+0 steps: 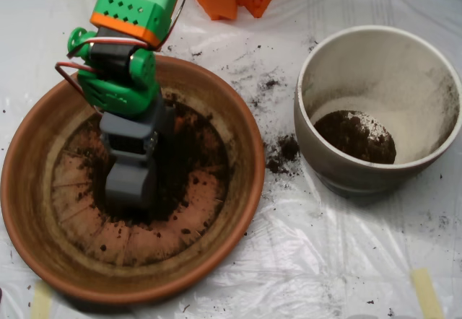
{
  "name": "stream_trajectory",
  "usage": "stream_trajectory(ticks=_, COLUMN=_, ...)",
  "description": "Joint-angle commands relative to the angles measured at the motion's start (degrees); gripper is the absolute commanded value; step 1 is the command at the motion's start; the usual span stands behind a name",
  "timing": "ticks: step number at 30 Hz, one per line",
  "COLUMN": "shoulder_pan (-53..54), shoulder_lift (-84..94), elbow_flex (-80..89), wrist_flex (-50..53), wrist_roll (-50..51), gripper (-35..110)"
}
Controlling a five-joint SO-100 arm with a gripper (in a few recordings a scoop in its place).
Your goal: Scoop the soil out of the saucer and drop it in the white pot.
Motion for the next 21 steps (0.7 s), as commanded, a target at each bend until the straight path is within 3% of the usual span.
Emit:
stream_trajectory(ticks=1, shoulder_pan=1.3, shoulder_lift=5.1, elbow_flex=5.5, wrist_flex=-0.8, wrist_roll=-1.4, gripper=23)
stream_trajectory(ticks=11, shoulder_pan=1.4, shoulder_lift=15.6, elbow_flex=18.1, wrist_flex=-8.0, wrist_roll=-1.4, gripper=14)
stream_trajectory(ticks=15, shoulder_pan=2.0, shoulder_lift=16.9, elbow_flex=18.6, wrist_flex=-8.2, wrist_roll=-0.7, gripper=0)
stream_trajectory(ticks=21, shoulder_pan=1.2, shoulder_lift=21.8, elbow_flex=19.7, wrist_flex=-7.8, wrist_roll=-0.2, gripper=-1)
